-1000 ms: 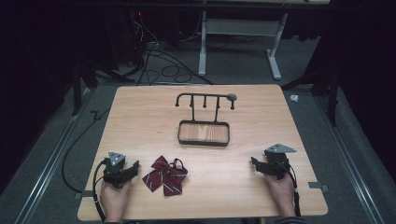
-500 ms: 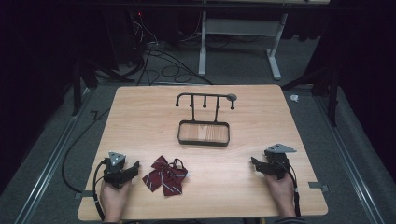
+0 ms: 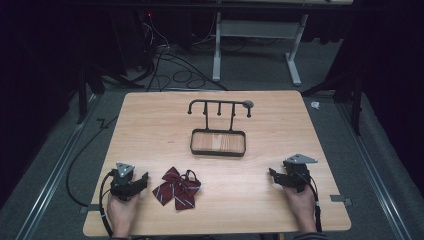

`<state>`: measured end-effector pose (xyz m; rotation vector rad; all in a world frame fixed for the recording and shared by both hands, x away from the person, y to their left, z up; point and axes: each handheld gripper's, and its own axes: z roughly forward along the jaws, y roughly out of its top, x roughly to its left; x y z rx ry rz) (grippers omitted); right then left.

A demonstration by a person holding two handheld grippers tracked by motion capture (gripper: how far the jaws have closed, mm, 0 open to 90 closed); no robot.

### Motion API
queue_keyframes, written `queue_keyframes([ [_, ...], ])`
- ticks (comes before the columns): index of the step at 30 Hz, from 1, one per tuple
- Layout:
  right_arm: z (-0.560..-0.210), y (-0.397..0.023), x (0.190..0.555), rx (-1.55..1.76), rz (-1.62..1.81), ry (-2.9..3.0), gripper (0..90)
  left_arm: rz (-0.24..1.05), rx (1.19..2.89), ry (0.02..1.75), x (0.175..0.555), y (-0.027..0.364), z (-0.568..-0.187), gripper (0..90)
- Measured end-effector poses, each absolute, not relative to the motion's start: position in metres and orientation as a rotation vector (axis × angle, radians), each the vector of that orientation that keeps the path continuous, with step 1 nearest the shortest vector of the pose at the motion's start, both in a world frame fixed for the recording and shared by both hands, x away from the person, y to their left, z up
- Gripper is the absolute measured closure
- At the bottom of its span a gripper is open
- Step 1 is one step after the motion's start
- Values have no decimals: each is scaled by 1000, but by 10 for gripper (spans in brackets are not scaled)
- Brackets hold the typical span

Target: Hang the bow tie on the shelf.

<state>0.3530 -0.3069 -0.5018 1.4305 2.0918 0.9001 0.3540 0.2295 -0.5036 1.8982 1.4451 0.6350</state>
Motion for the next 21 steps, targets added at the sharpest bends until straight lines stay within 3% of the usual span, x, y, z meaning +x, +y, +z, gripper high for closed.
queue_keyframes([
  [11,-502,-307,353,1431,897,2091,345,564,1857,1370,344,223,-486,458],
  [21,-502,-306,353,1429,895,2092,346,479,1923,1272,343,198,-475,474],
])
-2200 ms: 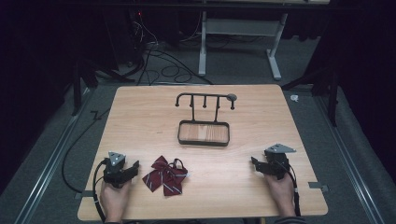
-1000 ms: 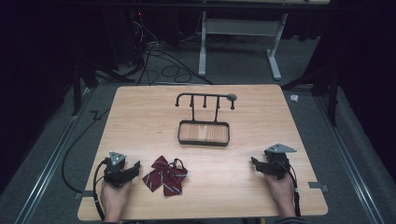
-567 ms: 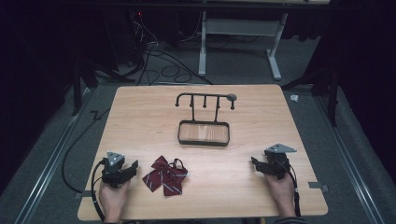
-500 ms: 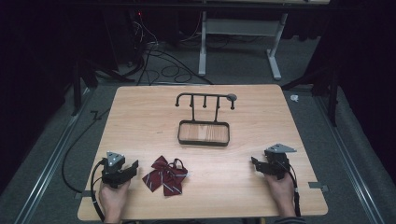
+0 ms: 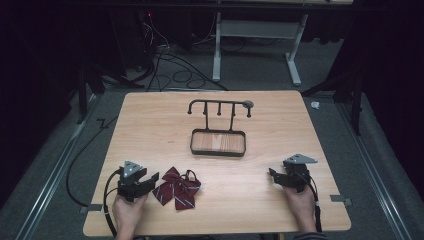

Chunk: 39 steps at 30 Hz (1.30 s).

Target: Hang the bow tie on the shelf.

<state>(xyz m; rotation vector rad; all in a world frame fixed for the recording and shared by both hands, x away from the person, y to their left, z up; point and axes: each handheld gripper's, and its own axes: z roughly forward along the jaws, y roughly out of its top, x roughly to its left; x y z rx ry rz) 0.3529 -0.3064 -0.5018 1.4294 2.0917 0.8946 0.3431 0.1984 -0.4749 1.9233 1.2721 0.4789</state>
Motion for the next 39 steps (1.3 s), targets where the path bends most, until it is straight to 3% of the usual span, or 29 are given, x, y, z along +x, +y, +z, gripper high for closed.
queue_keyframes([
  [39,-502,-307,353,1433,899,2091,345,334,2010,1094,359,125,-464,525],
])
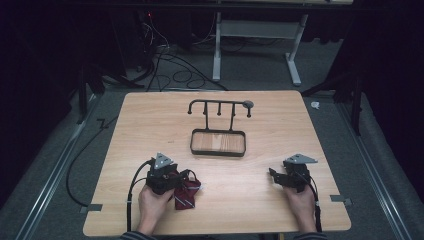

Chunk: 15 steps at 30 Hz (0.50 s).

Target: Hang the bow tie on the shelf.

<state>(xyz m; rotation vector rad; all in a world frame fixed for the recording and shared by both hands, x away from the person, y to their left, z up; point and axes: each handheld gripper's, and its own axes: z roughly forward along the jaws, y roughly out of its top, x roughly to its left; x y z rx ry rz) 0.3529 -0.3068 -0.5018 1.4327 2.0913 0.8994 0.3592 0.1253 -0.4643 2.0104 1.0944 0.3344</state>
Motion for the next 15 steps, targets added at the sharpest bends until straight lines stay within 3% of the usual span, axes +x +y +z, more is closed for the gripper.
queue_keyframes([
  [15,-502,-307,353,1430,898,2092,344,269,2059,1077,367,111,-474,615],
])
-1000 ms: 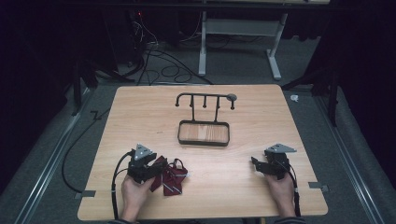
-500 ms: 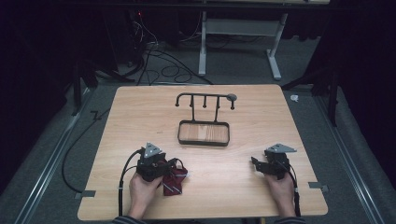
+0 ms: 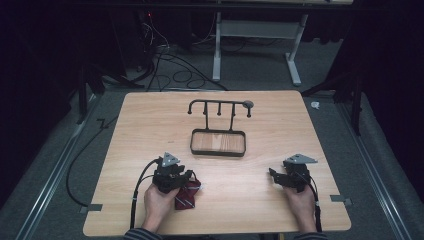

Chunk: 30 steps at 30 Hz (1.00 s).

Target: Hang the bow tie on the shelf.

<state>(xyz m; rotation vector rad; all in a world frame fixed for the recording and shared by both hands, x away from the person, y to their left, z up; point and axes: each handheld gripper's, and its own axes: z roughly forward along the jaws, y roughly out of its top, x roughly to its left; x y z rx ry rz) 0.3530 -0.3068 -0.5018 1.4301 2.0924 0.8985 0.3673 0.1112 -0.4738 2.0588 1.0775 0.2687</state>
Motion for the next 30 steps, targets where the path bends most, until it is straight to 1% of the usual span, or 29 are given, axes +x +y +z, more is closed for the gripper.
queue_keyframes([
  [4,-502,-307,353,1431,900,2092,343,249,2070,1069,370,109,-477,673],
  [10,-502,-307,353,1430,900,2093,343,238,2078,1049,371,105,-480,811],
  [14,-502,-307,353,1430,901,2093,343,230,2087,1043,371,104,-481,883],
  [30,-502,-307,353,1430,901,2093,343,233,2071,1019,368,106,-475,898],
])
